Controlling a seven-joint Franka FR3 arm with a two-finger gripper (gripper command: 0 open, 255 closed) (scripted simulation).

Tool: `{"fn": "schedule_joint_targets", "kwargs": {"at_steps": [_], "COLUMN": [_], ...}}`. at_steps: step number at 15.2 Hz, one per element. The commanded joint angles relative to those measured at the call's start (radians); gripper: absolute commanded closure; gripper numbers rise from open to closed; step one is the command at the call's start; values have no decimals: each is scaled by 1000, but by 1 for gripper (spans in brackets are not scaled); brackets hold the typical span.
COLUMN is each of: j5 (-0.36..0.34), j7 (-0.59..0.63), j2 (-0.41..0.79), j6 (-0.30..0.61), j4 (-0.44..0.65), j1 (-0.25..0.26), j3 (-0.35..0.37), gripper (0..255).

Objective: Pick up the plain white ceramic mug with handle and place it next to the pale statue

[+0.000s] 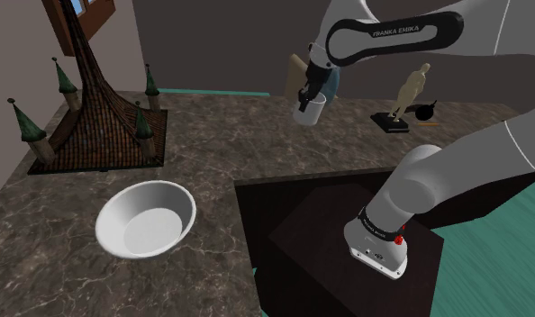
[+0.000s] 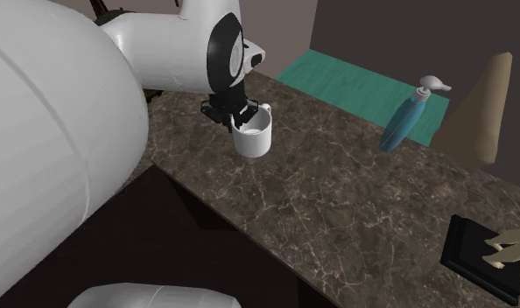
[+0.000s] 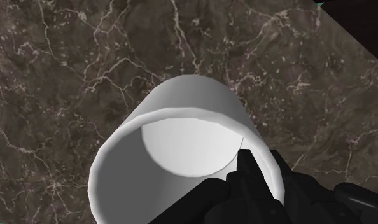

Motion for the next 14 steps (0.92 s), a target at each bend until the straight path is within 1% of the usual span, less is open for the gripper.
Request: {"fn": "schedule_joint_targets", "kwargs": {"at_steps": [1,14], "j5": [1,7], "j7": [-1,-4], "j2": [-6,-24], "j6": [-31,-210], "j4": [25,187], "j1": [0,3], "j3": [1,9], "gripper": [255,255]}}
